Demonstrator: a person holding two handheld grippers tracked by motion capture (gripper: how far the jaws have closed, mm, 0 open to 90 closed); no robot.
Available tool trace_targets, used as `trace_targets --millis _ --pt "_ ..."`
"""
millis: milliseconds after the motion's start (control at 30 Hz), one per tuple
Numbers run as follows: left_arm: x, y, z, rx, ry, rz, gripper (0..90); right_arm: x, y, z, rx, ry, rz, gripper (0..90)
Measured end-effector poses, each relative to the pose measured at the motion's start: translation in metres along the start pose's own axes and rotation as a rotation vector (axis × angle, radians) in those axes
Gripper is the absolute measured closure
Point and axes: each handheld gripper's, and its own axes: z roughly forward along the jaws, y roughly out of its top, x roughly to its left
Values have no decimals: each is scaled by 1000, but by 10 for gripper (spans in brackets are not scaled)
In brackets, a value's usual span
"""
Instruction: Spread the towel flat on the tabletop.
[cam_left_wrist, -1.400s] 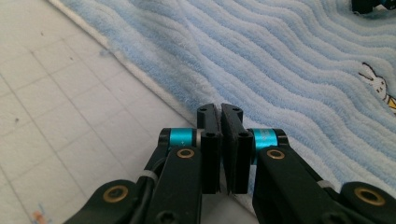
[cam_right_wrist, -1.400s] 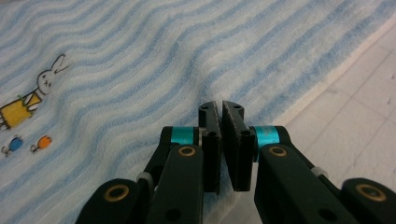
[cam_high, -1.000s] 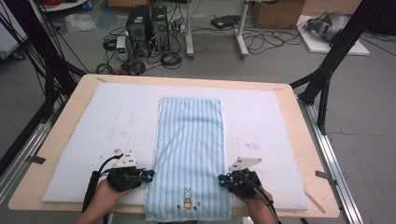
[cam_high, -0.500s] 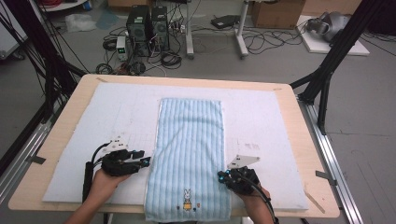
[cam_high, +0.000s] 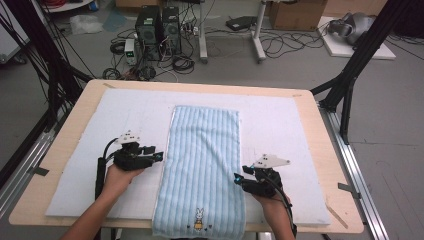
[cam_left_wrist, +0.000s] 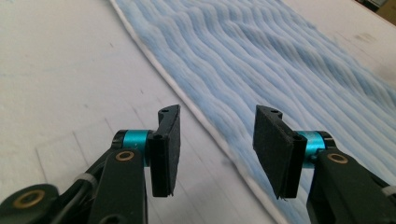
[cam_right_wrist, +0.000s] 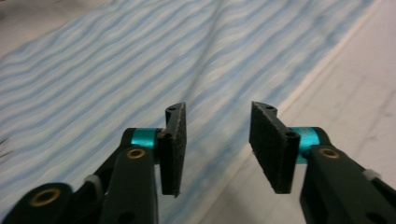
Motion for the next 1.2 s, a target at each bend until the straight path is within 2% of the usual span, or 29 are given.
trace_targets --millis 133,233,333,367,433,500,533,567,633,700,767,833,867,900,1000,1067,1100,1133,1167,1200 --pt "7 11 16 -20 22 -16 531 -9 4 3 -17 -27 23 525" --pt "11 17 29 -3 38 -5 575 -17 8 7 -20 -30 25 509" --pt "14 22 43 21 76 21 616 -20 10 10 -22 -33 20 506" --pt "15 24 47 30 86 31 636 -22 11 11 -22 -35 17 505" --pt "13 23 55 34 85 62 733 -26 14 13 -27 -36 16 495" --pt "7 21 61 75 91 124 772 -30 15 15 -26 -38 21 494" --pt "5 21 61 74 101 153 780 -31 16 17 -23 -41 20 494" --pt "3 21 62 75 97 169 810 -33 17 18 -23 -44 17 493" --pt "3 21 61 83 122 190 865 -37 19 19 -27 -49 23 493" --pt "6 22 61 79 147 180 872 -42 22 22 -28 -60 29 494" --pt "10 22 60 76 145 154 871 -44 23 24 -31 -63 31 495" --pt "11 22 59 71 150 149 852 -47 26 28 -25 -77 38 499" --pt "13 22 59 69 161 133 790 -49 28 31 -25 -88 40 505" --pt "15 22 58 64 152 104 674 -52 30 34 -25 -97 41 511" --pt "20 22 54 52 115 56 593 -63 42 46 -23 -139 60 548" --pt "22 23 51 37 91 51 580 -71 51 57 -25 -159 82 579" --pt "22 23 50 27 87 46 573 -78 61 70 -9 -182 91 600" --pt "22 23 50 19 81 40 573 -78 61 70 -9 -182 91 600" --pt "23 23 51 15 75 31 573 -81 66 77 4 -188 104 607" --pt "23 23 52 15 71 32 570 -88 75 91 37 -210 100 624"
